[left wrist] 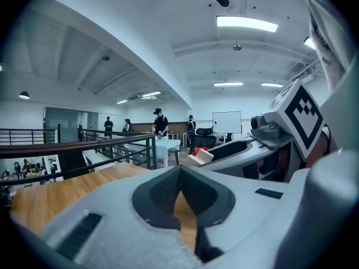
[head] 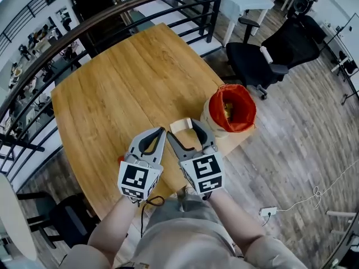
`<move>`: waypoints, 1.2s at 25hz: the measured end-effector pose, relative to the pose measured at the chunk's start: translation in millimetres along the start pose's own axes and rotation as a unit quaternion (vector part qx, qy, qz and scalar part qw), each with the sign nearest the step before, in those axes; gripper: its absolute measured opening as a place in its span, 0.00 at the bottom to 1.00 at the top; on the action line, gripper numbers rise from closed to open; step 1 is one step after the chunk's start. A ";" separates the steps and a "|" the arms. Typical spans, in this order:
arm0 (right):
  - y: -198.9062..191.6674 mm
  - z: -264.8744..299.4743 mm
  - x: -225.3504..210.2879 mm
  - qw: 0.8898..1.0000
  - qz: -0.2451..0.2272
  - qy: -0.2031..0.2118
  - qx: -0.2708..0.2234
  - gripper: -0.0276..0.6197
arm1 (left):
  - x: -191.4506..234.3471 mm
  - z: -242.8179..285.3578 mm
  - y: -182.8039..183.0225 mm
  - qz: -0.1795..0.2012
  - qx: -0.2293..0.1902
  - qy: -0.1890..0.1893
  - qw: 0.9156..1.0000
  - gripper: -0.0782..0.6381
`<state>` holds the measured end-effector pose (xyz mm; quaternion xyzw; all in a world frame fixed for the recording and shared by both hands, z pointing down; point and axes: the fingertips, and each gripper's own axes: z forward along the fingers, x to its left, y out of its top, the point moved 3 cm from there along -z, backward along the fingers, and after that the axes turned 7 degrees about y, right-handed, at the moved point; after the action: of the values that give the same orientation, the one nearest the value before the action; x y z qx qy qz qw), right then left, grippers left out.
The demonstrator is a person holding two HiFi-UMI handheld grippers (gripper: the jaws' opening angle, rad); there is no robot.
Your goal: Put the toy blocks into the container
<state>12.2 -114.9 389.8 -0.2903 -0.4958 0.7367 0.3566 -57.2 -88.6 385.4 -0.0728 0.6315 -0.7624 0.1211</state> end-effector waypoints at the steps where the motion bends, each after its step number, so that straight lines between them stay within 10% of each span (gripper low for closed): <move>1: 1.5 -6.0 -4.1 1.000 0.000 -0.007 -0.003 0.47 | -5.8 3.0 3.6 0.001 -0.003 -0.006 1.000 0.13; 30: 0.9 -109.3 -175.2 0.984 0.004 -0.177 -0.012 0.47 | -110.9 118.4 42.2 0.023 -0.016 -0.115 0.993 0.13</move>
<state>198.6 -200.4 364.8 -0.1616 -0.5589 0.7718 0.2565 84.4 -177.2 371.4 -0.1474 0.6268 -0.7361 0.2087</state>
